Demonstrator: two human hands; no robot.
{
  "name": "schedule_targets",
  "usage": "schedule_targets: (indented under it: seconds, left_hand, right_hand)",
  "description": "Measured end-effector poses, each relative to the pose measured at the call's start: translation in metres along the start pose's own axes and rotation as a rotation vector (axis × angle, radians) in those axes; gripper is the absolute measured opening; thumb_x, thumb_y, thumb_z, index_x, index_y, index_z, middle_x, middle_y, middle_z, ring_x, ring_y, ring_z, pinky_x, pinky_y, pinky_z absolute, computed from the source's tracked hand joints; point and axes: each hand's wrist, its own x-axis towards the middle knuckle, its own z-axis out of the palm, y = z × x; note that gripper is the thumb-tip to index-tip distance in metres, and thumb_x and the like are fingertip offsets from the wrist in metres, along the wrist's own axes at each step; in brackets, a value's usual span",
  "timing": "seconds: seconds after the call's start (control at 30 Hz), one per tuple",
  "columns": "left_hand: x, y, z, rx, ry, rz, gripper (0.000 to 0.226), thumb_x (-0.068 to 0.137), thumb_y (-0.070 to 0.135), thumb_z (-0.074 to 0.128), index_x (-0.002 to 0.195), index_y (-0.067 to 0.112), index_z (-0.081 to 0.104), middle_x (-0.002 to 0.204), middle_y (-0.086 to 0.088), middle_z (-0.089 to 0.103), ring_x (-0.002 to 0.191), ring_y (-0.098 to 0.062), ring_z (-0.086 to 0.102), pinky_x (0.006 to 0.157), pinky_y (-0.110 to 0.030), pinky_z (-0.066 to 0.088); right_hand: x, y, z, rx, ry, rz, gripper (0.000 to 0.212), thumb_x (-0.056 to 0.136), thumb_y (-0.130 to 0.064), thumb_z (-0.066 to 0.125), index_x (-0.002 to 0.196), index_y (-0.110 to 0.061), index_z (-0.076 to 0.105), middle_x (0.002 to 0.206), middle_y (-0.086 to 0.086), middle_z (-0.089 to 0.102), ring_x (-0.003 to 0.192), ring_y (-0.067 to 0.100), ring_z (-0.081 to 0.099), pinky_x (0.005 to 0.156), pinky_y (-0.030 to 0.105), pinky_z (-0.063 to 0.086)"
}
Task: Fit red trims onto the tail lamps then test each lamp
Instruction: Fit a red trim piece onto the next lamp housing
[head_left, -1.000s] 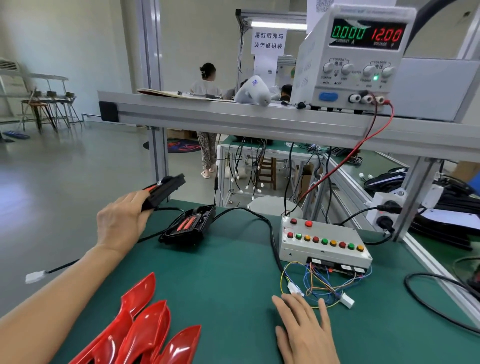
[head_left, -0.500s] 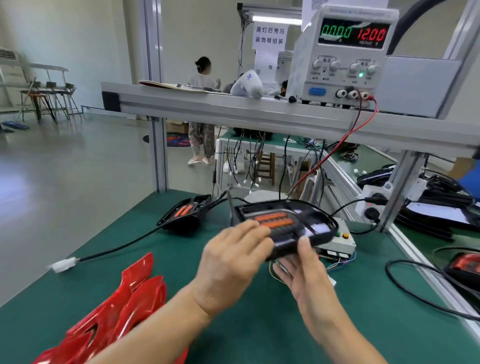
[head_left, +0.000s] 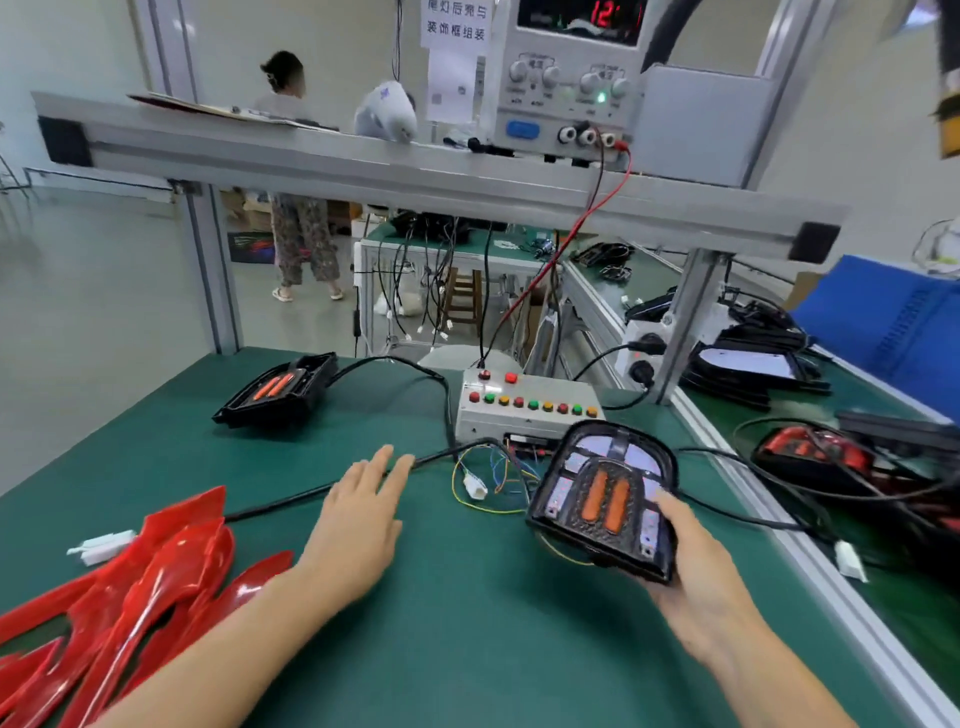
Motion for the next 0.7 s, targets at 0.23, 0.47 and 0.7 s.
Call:
schedule_targets:
  seconds: [0.23,0.47,0.7]
  left_hand:
    - [0.025,-0.008,0.016,-0.041,-0.108,0.050,0.057,0.100,0.020,0.039,0.151,0.019,0.014,0.158,0.001,0.015,0.142,-0.017,0.018,0.117,-0.029,0.012]
    - [0.027,-0.015,-0.004,-0.049,0.017,0.072,0.046,0.098,0.020,0.041,0.144,0.022,0.036,0.148,0.007,0.036,0.136,-0.013,0.029,0.111,-0.025,0.021]
    - [0.005,-0.061,-0.073,-0.271,0.186,-0.213,0.035,0.089,0.010,0.055,0.121,0.022,0.063,0.121,0.000,0.062,0.112,-0.022,0.053,0.095,-0.033,0.042]
  right_hand:
    - [0.008,0.006,-0.025,-0.178,-0.013,0.134,0.033,0.099,-0.028,0.048,0.092,-0.012,0.077,0.089,0.007,0.077,0.067,0.016,0.072,0.061,0.030,0.051]
    - [0.017,-0.007,-0.021,-0.467,0.007,0.141,0.022,0.098,-0.019,0.049,0.090,-0.009,0.068,0.075,0.008,0.075,0.055,0.017,0.068,0.055,0.025,0.048]
    - [0.027,-0.013,-0.021,-1.010,0.082,-0.042,0.015,0.097,-0.011,0.052,0.096,-0.008,0.068,0.096,0.008,0.071,0.083,0.021,0.065,0.079,0.033,0.043]
